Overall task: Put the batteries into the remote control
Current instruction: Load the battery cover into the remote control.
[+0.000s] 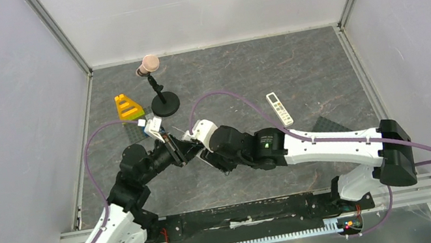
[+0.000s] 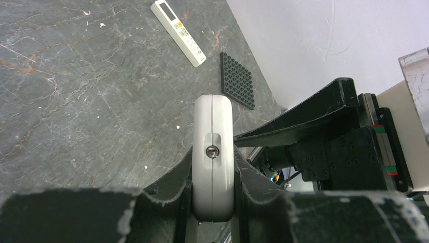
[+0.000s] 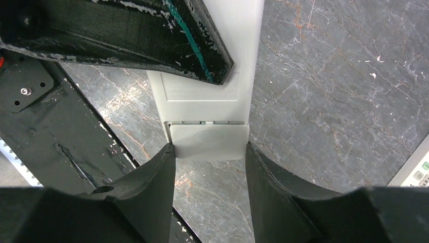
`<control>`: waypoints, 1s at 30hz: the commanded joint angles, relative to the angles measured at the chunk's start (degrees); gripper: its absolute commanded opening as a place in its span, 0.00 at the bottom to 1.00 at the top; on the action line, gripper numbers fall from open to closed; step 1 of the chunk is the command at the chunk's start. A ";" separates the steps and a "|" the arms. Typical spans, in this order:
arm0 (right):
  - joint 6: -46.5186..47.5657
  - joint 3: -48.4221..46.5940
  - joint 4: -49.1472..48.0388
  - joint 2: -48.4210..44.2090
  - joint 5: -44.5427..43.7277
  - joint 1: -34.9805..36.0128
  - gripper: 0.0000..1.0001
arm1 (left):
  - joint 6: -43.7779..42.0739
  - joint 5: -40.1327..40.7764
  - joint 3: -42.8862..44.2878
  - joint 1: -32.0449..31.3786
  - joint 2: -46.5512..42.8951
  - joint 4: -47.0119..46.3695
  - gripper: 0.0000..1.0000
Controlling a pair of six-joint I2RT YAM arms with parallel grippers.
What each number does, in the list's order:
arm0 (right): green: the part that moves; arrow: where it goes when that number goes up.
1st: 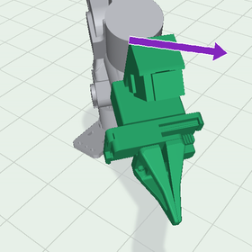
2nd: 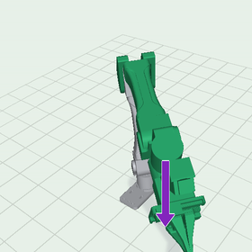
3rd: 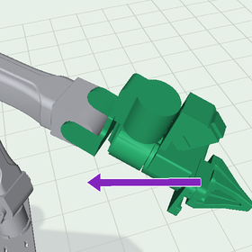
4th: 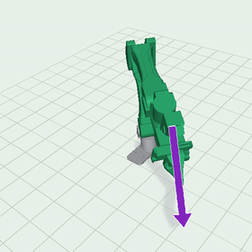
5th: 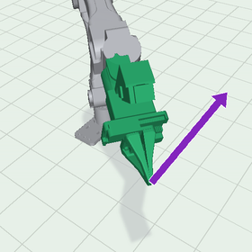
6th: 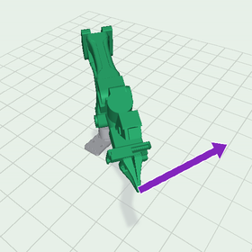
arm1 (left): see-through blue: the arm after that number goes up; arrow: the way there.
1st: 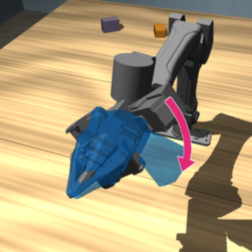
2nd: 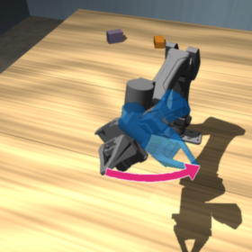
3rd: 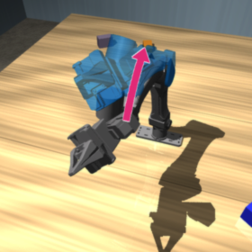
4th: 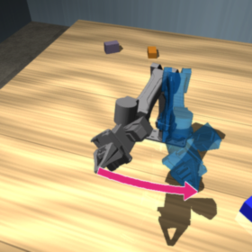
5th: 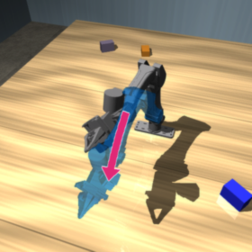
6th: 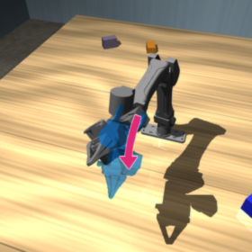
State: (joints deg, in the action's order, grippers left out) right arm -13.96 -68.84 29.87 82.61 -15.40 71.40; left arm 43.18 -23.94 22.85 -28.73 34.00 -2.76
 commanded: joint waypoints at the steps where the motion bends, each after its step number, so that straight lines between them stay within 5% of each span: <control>1: -1.32 -3.81 -4.57 0.69 3.74 0.59 0.14 | -0.55 -0.24 1.82 -1.19 -0.88 -3.52 0.02; 30: -0.09 -0.77 -4.62 -2.61 6.35 -0.70 0.13 | -2.20 -0.85 2.50 -1.20 -0.68 -2.16 0.02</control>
State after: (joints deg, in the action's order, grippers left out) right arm -12.99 -69.14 30.94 82.56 -13.23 70.78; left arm 43.11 -22.72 22.90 -29.39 34.04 -1.41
